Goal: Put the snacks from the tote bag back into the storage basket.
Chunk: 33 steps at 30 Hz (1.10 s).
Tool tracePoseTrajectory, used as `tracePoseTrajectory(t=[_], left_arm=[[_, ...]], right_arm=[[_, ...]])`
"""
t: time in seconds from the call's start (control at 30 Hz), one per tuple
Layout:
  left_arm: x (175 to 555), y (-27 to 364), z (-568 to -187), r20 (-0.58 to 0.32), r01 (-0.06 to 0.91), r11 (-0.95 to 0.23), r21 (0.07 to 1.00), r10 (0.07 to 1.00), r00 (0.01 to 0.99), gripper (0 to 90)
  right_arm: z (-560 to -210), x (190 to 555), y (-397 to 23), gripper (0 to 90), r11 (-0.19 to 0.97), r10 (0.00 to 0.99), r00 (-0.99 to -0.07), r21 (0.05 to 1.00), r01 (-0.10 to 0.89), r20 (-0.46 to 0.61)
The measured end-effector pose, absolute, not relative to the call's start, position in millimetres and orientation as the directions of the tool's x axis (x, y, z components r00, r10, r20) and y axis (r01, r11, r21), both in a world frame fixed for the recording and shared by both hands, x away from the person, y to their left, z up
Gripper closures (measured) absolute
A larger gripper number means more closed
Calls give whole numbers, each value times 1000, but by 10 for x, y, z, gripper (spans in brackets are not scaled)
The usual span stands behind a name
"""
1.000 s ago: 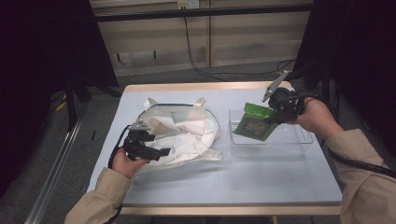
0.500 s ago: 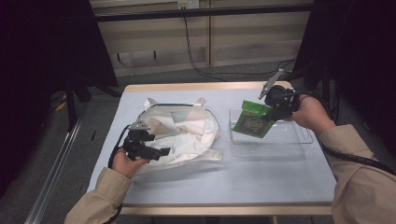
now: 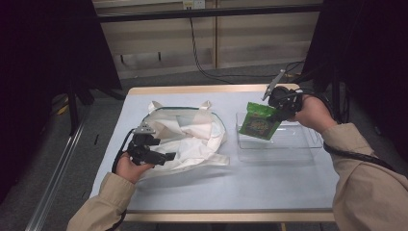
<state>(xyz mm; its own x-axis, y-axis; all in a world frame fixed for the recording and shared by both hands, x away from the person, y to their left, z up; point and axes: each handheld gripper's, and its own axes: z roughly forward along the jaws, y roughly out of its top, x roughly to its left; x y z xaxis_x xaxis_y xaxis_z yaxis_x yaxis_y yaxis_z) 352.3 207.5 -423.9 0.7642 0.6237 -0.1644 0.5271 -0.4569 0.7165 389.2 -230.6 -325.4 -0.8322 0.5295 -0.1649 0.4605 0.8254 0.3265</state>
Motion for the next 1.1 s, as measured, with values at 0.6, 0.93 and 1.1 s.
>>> tracePoseTrajectory(t=[0.6, 0.93, 1.1], left_arm=[[3525, 2087, -4240, -164, 529, -454, 717, 628, 761, 91], [3523, 2083, -4235, -166, 526, -448, 723, 626, 762, 91], [3525, 2085, -4240, -166, 525, -446, 725, 626, 762, 91]], right_arm=[[-3296, 4020, -2329, 787, 819, 541, -826, 324, 474, -159], [-3368, 4115, -2347, 786, 825, 539, -826, 300, 479, -163], [-3384, 4160, -2315, 785, 833, 527, -834, 293, 469, -163]])
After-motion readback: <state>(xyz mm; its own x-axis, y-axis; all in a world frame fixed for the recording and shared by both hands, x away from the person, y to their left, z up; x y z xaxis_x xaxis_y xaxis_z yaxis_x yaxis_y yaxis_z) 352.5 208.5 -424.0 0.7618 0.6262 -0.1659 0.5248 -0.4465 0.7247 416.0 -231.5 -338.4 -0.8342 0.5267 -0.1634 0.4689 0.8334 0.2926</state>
